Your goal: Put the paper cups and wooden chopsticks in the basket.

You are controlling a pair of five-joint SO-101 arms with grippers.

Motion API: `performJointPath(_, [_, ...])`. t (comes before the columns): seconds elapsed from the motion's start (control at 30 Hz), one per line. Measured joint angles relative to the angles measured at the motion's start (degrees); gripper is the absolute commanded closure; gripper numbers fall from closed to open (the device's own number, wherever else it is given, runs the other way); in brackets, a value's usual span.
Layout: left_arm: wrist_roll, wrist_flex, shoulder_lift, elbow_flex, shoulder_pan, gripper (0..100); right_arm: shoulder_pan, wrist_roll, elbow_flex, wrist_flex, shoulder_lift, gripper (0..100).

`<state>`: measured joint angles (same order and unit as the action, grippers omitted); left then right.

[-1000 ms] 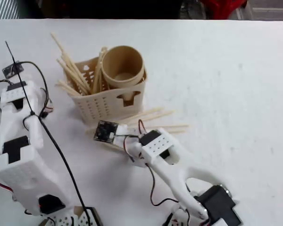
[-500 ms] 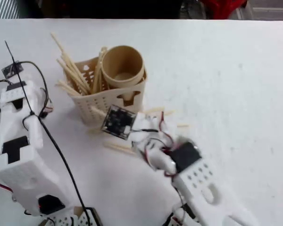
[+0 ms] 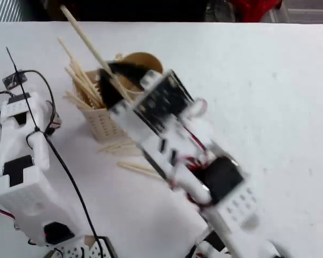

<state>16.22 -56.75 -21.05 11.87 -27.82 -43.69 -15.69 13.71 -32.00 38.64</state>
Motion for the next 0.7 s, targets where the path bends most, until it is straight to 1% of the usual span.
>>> performJointPath(0.1, [0.0,0.0,0.0,0.0,0.0,98,-0.9,1.0,-2.9,6.5,-8.1,98.1])
performJointPath(0.3, [0.0,0.0,0.0,0.0,0.0,98,-1.5,1.2,-5.0,14.5,-21.3,98.1])
performJointPath(0.4, [0.0,0.0,0.0,0.0,0.0,98,-1.5,1.2,-5.0,15.4,-24.7,98.0])
performJointPath(0.57, [0.0,0.0,0.0,0.0,0.0,98,-1.5,1.2,-5.0,15.4,-25.5,97.3])
performJointPath(0.7, [0.0,0.0,0.0,0.0,0.0,98,-1.5,1.2,-5.0,15.4,-25.5,89.2])
